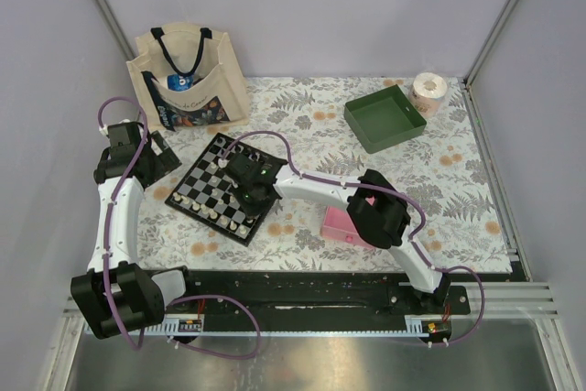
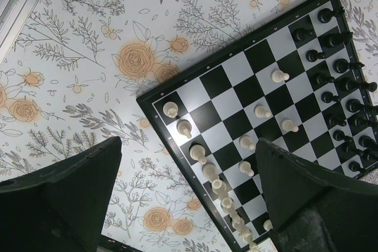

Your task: Set up the chess pieces on the board

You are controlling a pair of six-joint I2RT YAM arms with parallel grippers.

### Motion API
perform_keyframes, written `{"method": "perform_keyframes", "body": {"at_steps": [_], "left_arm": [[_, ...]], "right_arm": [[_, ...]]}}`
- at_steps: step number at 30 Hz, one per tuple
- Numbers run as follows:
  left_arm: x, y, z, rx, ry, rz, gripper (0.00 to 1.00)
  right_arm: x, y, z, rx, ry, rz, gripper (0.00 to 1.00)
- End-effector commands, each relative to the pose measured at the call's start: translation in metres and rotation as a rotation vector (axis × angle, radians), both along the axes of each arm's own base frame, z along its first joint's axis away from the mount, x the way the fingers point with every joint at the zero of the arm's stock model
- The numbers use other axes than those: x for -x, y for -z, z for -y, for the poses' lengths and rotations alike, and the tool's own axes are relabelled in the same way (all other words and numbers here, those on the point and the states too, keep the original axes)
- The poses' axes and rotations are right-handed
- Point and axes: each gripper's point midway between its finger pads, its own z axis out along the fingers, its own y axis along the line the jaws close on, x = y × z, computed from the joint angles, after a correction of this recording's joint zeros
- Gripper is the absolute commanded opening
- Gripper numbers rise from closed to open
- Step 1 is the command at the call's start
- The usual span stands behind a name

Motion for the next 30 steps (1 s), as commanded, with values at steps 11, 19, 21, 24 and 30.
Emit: {"method": "perform_keyframes", "body": {"at_steps": [11,19,21,24,30], "left_arm": [[-0.01,-0.014,-0.002,-0.009,0.015,0.051,0.99],[-0.011,-0.015,-0.002,-0.009,0.017,0.052,0.99],[-0.01,-0.014,-0.001,-0.009,0.017,0.051,0.99],[-0.01,-0.013,-0.001,-0.007,0.018,0.048,0.99],[-0.01,-0.014,-0.001,-0.005,0.018,0.05,0.99]], "right_arm": [[0.002,-0.022,-0.006,-0.02,-0.026,0.041,0.34],[-0.001,-0.04,-0.008,-0.048,-0.024,0.07,0.37],[-0.002,-0.052,-0.008,-0.07,-0.029,0.079,0.38],[-0.002,-0.071,-0.011,-0.108,-0.041,0.091,0.43],[-0.015,-0.097,-0.006,-0.146,-0.023,0.14,0.46]]}}
